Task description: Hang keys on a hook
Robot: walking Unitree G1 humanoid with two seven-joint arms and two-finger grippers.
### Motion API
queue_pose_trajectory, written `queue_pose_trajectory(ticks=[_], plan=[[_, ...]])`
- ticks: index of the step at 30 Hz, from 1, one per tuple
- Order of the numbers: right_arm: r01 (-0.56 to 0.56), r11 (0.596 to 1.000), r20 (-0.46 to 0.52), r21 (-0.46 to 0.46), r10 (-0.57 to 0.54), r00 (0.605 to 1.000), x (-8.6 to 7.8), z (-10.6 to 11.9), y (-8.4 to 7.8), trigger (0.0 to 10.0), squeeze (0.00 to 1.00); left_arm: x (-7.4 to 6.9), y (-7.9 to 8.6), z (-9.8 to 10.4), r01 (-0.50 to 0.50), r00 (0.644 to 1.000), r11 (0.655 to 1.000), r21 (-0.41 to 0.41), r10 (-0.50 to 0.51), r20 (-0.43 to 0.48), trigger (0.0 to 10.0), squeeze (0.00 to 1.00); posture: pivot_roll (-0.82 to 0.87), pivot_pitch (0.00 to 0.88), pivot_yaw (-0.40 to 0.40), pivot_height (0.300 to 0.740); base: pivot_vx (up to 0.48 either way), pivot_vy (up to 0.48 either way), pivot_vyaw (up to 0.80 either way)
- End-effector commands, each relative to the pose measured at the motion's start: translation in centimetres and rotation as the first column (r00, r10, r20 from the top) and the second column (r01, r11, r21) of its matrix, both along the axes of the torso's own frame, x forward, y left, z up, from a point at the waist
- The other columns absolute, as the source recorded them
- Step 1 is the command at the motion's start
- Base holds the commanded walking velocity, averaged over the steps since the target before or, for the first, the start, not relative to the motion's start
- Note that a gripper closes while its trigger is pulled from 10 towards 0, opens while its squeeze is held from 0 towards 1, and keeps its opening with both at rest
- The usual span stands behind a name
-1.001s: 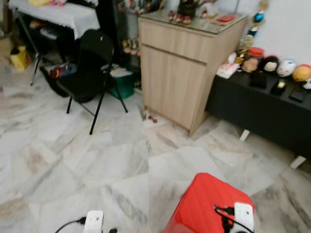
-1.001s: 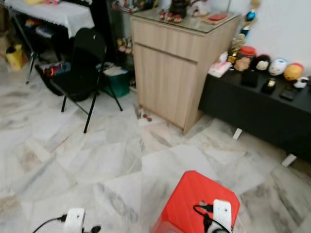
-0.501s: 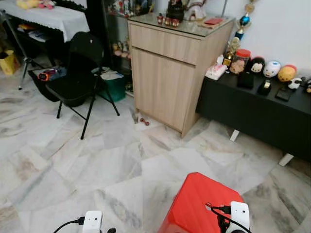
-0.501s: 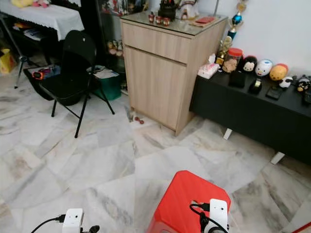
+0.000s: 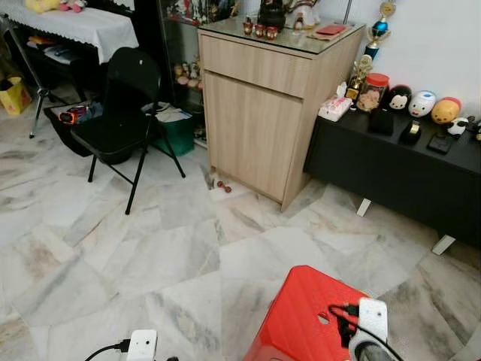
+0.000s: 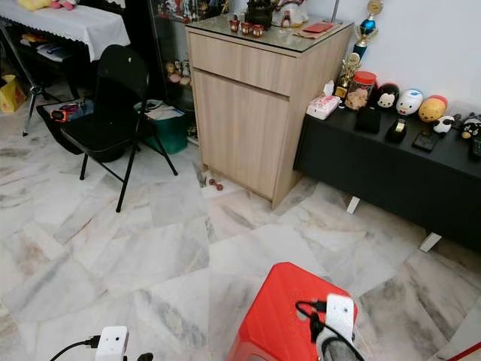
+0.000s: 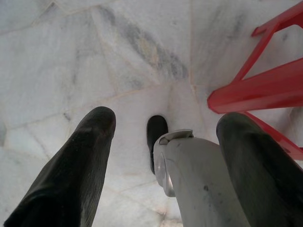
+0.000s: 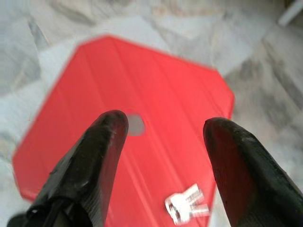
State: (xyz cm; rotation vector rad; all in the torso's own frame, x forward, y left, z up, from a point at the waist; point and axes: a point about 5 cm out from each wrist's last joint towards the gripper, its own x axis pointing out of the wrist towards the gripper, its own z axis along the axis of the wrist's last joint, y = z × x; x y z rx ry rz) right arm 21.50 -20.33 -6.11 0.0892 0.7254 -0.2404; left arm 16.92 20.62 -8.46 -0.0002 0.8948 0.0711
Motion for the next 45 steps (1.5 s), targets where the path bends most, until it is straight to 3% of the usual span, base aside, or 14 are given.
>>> queue_pose_trajectory(ticks=[1,3,6,16,20,28,33,45], plan=[[-0.002,1.0,0.023,-0.004,0.002,1.0,0.4,0.3,0.0,10.0,0.0,-0.6,0.1,-0.3,0.012,1.0,1.0,0.01,-0.011,-0.026,10.0,0.0,0.08,0.0,-0.053,0.74,0.0,0.0,0.0],[-0.028,1.0,0.117,0.002,0.028,0.993,1.7,1.3,0.5,10.0,0.0,-0.6,0.1,-0.3,0.008,1.0,1.0,0.012,-0.008,-0.025,10.0,0.0,0.08,0.0,-0.056,0.74,0.0,0.0,0.0],[-0.048,0.999,0.172,-0.002,0.048,0.984,2.2,1.8,0.7,10.0,0.0,-0.7,0.2,-0.3,0.007,1.0,1.0,0.013,-0.007,-0.026,10.0,0.0,0.08,0.0,-0.056,0.74,0.0,0.0,0.0],[-0.031,0.999,0.326,-0.036,0.041,0.944,1.9,2.9,0.2,10.0,0.0,-0.8,0.1,-0.3,0.018,0.999,1.0,0.015,-0.017,-0.031,10.0,0.0,0.07,0.0,-0.055,0.74,0.0,0.0,0.0],[-0.036,0.998,0.345,-0.048,0.05,0.937,2.5,3.4,0.3,10.0,0.0,-0.8,0.1,-0.3,0.017,0.999,1.0,0.015,-0.017,-0.031,10.0,0.0,0.07,0.0,-0.055,0.74,0.0,0.0,0.0],[-0.063,0.996,0.373,-0.065,0.083,0.924,5.6,5.2,1.6,10.0,0.0,-0.9,0.1,-0.4,0.016,0.999,1.0,0.014,-0.015,-0.039,10.0,0.0,0.07,0.0,-0.056,0.74,0.0,0.0,0.0],[-0.052,0.997,0.37,-0.065,0.073,0.926,5.9,5.4,1.5,10.0,0.0,-1.0,0.1,-0.5,0.016,0.999,1.0,0.013,-0.015,-0.042,10.0,0.0,0.07,0.0,-0.053,0.732,0.0,0.0,0.0],[-0.046,0.997,0.369,-0.064,0.066,0.927,5.9,5.4,1.2,10.0,0.0,-1.2,0.2,-0.6,0.021,0.998,1.0,0.016,-0.02,-0.052,10.0,0.0,0.07,0.0,-0.051,0.658,0.0,0.0,0.0]])
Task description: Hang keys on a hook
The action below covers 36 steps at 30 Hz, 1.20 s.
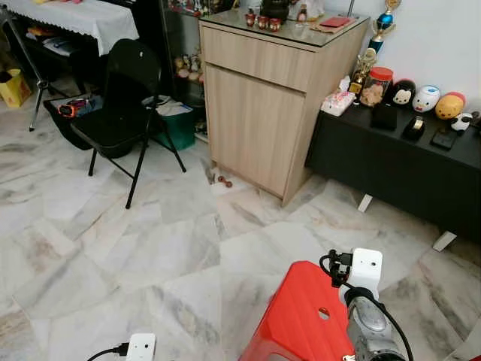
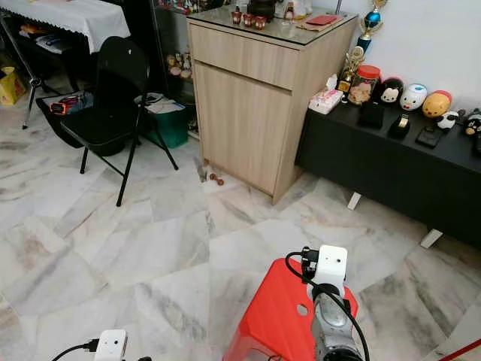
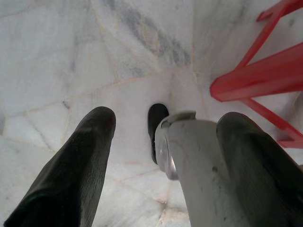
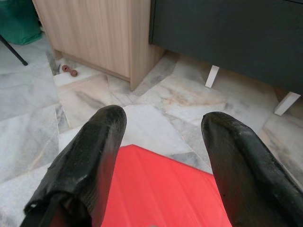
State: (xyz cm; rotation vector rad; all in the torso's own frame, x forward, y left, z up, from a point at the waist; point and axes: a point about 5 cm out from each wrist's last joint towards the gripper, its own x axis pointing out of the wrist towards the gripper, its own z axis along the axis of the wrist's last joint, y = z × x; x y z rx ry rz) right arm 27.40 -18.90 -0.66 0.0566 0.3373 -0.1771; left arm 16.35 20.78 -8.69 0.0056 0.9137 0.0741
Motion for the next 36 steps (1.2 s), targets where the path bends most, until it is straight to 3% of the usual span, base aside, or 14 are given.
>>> queue_pose_trajectory(ticks=[1,12,20,36], plan=[[0.003,1.0,0.002,0.004,-0.003,1.0,-0.04,-0.01,-0.2,10.0,0.0,-0.68,0.02,-0.33,0.024,0.999,1.0,0.013,-0.024,-0.036,10.0,0.0,0.07,0.0,-0.051,0.658,0.0,0.0,0.0],[-0.007,1.0,-0.006,0.018,0.007,1.0,-0.12,-0.19,0.26,10.0,0.0,-0.7,0.1,-0.33,0.021,0.999,1.0,0.009,-0.021,-0.036,10.0,0.0,0.08,0.0,-0.047,0.658,0.0,0.0,0.0],[0.006,1.0,-0.02,0.01,-0.006,1.0,-0.05,-0.18,-0.26,10.0,0.0,-0.67,0.07,-0.32,0.028,0.999,1.0,0.01,-0.028,-0.037,10.0,0.0,0.07,0.0,-0.049,0.658,0.0,0.0,0.0],[-0.001,1.0,-0.102,0.024,0.003,0.995,-0.27,-0.89,-0.35,10.0,0.0,-0.92,-0.1,-0.47,0.049,0.997,0.999,0.013,-0.048,-0.052,10.0,0.0,0.08,0.0,-0.051,0.658,0.0,0.0,0.0]])
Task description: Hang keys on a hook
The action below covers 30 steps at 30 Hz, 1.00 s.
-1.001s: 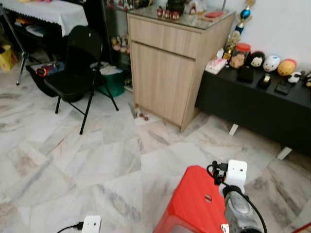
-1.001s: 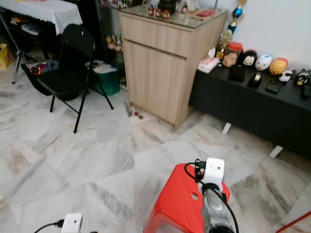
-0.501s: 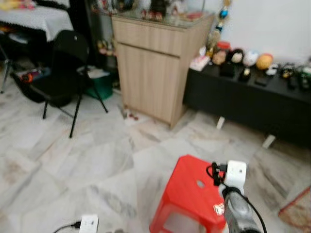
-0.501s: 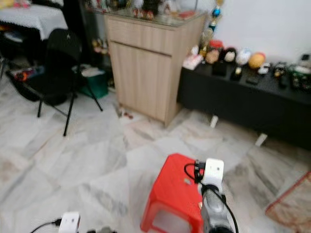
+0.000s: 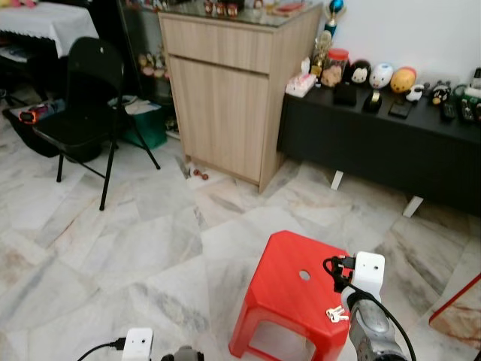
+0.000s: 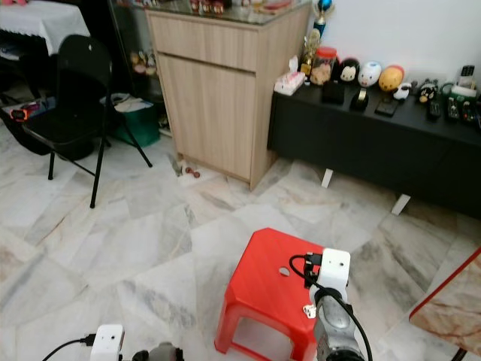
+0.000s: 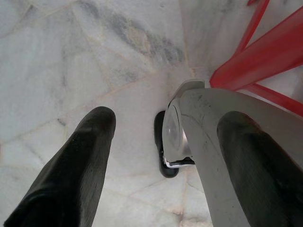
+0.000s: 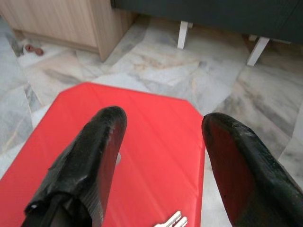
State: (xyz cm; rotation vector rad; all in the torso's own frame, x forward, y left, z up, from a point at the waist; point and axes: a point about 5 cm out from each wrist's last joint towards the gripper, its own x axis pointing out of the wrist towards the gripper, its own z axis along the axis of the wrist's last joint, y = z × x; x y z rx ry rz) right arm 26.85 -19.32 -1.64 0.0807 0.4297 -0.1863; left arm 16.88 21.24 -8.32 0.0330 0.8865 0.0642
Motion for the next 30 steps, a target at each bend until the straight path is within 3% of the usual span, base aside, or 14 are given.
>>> queue_pose_trajectory(ticks=[1,10,18,30], plan=[[-0.015,1.0,-0.014,-0.006,0.015,1.0,0.3,0.1,0.1,10.0,0.0,-1.5,-0.6,-0.9,0.028,0.997,1.0,-0.006,-0.028,-0.078,10.0,0.0,0.08,0.0,-0.051,0.658,0.0,0.0,0.0],[-0.048,0.999,-0.045,-0.005,0.048,0.998,0.1,-0.2,0.4,10.0,0.0,-1.7,-0.6,-0.9,0.032,0.996,0.999,-0.005,-0.032,-0.087,10.0,0.0,0.08,0.0,-0.052,0.634,0.0,0.0,0.0],[-0.086,0.996,-0.164,-0.025,0.081,0.983,-0.2,-1.1,0.6,10.0,0.0,-1.8,-0.4,-1.0,0.028,0.996,1.0,-0.004,-0.028,-0.089,10.0,0.0,0.08,0.0,-0.051,0.634,0.0,0.0,0.0],[-0.047,0.999,-0.199,0.003,0.046,0.979,1.0,-0.4,0.2,10.0,0.0,-2.0,-0.3,-1.0,0.035,0.995,0.999,-0.001,-0.035,-0.095,10.0,0.0,0.08,0.0,-0.046,0.634,0.0,0.0,0.0]])
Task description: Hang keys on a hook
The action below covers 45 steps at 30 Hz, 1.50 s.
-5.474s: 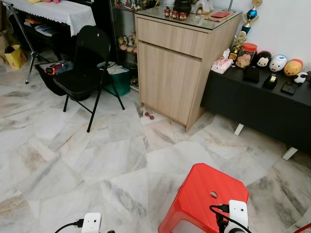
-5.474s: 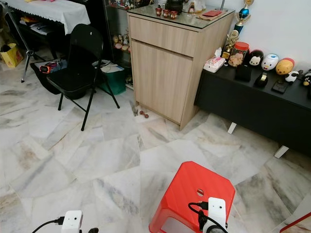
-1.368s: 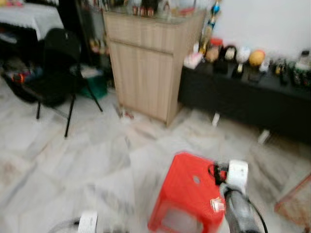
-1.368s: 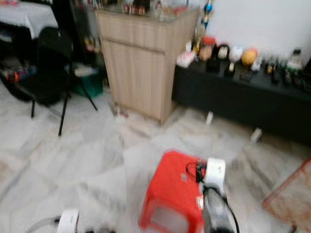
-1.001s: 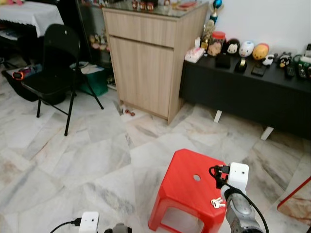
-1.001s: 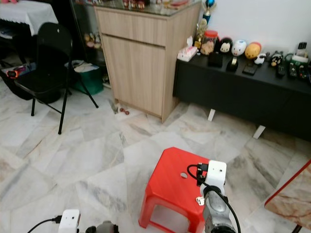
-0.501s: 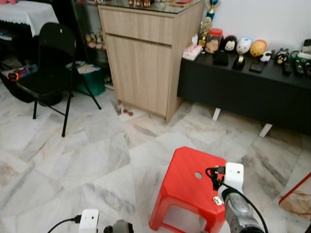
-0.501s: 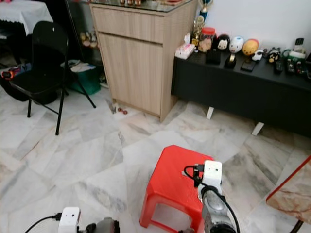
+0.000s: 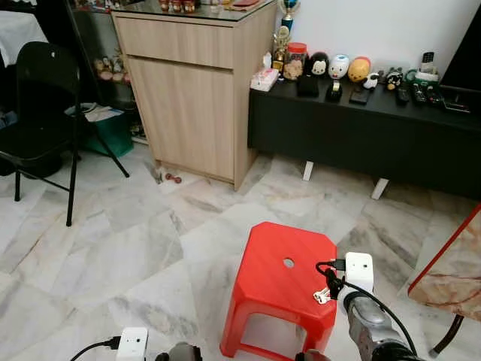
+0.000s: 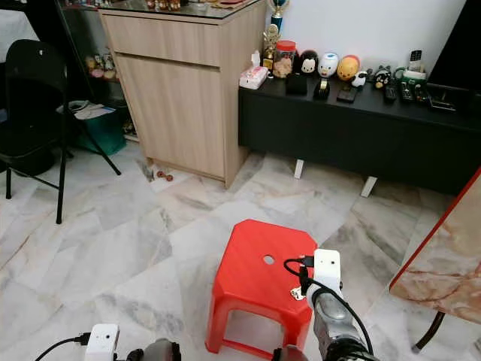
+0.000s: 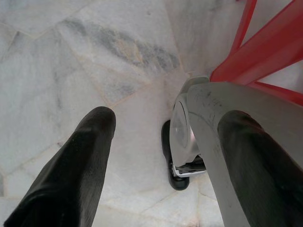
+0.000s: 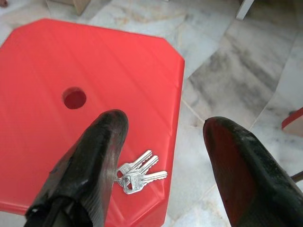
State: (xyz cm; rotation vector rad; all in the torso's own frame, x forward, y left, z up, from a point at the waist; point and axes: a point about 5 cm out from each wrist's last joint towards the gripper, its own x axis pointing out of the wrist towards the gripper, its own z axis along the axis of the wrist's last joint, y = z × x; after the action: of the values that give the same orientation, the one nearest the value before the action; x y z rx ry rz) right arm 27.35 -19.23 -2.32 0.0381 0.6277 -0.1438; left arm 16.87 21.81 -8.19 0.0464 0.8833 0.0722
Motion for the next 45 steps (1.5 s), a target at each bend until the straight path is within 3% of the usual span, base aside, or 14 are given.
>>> queue_pose_trajectory(ticks=[1,12,29,38,42,45], plan=[[-0.001,1.0,-0.011,0.013,0.001,1.0,0.4,0.2,0.3,10.0,0.0,-2.0,-0.9,-1.1,0.036,0.994,0.999,-0.017,-0.038,-0.098,10.0,0.0,0.09,0.0,-0.046,0.634,0.0,0.0,0.0],[-0.075,0.995,-0.004,0.061,0.075,0.997,0.1,-0.2,1.9,10.0,0.0,-2.0,-1.0,-1.2,0.049,0.993,0.999,-0.01,-0.05,-0.105,10.0,0.0,0.08,0.0,-0.046,0.634,0.0,0.0,0.0],[-0.088,0.995,-0.011,0.05,0.088,0.996,0.0,-0.2,1.7,10.0,0.0,-2.1,-1.0,-1.2,0.05,0.993,0.999,-0.008,-0.051,-0.109,10.0,0.0,0.09,0.0,-0.048,0.634,0.0,0.0,0.0],[-0.174,0.984,-0.093,-0.032,0.17,0.981,-0.2,-0.6,1.7,10.0,0.0,-2.3,-1.1,-1.3,0.056,0.992,0.998,-0.012,-0.056,-0.116,10.0,0.0,0.08,0.003,-0.046,0.634,0.0,0.0,0.0],[-0.194,0.98,-0.089,-0.035,0.191,0.978,0.4,-0.1,1.8,10.0,0.0,-2.6,-1.2,-1.4,0.057,0.991,0.998,-0.015,-0.059,-0.12,10.0,0.0,0.09,0.015,-0.05,0.634,0.0,0.0,0.0],[-0.162,0.987,-0.017,-0.006,0.162,0.987,1.4,0.9,1.9,10.0,0.0,-2.8,-1.1,-1.5,0.057,0.991,0.998,-0.015,-0.059,-0.119,10.0,0.0,0.09,0.029,-0.053,0.634,0.0,0.0,0.0]])
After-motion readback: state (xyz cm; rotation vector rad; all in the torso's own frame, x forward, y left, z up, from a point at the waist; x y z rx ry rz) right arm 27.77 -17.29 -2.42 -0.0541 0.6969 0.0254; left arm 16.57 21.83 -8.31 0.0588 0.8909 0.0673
